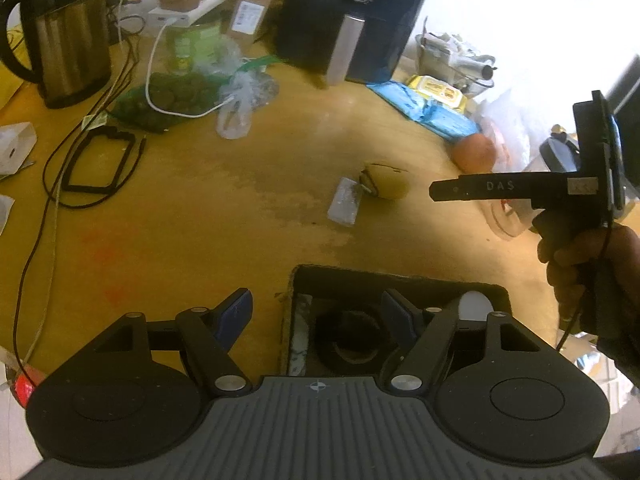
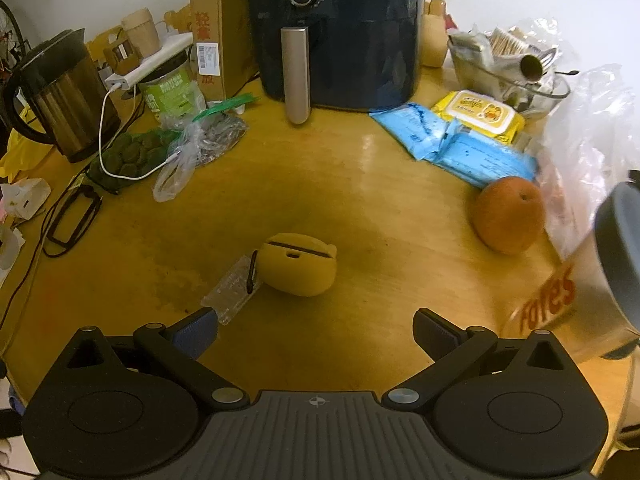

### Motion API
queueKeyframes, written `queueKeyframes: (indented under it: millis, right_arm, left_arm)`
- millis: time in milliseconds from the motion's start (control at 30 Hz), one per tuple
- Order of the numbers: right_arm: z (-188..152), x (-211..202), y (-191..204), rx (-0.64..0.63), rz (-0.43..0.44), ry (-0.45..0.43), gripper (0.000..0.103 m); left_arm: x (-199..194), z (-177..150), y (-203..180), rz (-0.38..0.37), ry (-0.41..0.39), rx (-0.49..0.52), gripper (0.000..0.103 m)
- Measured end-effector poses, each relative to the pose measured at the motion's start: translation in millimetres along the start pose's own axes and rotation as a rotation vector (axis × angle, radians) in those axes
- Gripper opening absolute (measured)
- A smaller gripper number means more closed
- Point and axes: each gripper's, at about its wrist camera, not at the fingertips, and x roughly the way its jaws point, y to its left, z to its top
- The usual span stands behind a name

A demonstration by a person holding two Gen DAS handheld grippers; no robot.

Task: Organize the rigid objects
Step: 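Move the right tool to the tan earbud case and close on it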

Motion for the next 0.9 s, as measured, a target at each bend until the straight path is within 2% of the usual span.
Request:
queueKeyframes:
  millis: [833,900]
  right_arm:
    - [37.8,84.1,4.3,0.091,0.063,0.105,0.102]
    - [39.6,90.8,5.6,0.102,0.059,0.112,0.096]
  left_arm:
    - [-4.7,-7.0,27.1,0.066,0.003,-0.117,0.071]
    - [-5.7,-6.8,29.9,0.073,0.0,-0.125,0.071]
